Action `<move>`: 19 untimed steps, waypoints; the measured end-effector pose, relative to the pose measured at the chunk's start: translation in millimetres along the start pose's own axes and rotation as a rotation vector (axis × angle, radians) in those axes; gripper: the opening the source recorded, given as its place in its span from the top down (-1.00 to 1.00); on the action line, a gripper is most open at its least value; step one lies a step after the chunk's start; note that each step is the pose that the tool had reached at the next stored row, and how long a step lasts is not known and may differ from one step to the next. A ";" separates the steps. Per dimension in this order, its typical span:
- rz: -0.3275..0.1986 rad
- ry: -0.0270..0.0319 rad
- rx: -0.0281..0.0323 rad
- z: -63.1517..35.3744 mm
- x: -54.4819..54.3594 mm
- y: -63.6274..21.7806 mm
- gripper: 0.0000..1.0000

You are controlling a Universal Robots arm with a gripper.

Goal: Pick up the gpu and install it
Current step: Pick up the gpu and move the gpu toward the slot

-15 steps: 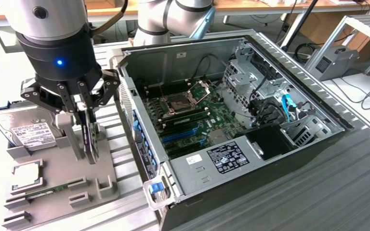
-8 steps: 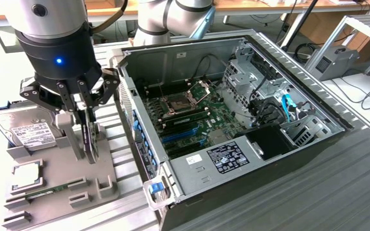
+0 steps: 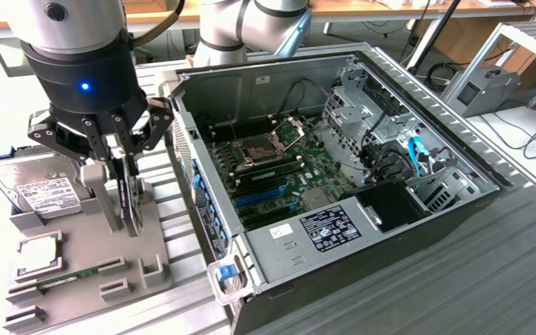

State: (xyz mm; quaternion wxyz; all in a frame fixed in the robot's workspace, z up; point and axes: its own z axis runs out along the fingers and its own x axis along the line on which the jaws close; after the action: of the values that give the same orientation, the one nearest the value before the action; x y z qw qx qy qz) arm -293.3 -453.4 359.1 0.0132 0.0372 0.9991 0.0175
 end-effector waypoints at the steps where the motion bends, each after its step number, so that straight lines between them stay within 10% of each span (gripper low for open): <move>1: 0.000 0.0000 0.0001 -0.2 0.0 0.0 0.47; 19: 0.000 -0.0001 0.0000 -4.4 -0.1 0.2 0.47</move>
State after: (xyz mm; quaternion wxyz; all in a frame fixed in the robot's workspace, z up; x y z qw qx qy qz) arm -293.3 -453.4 363.5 0.0133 0.0372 0.9991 0.0175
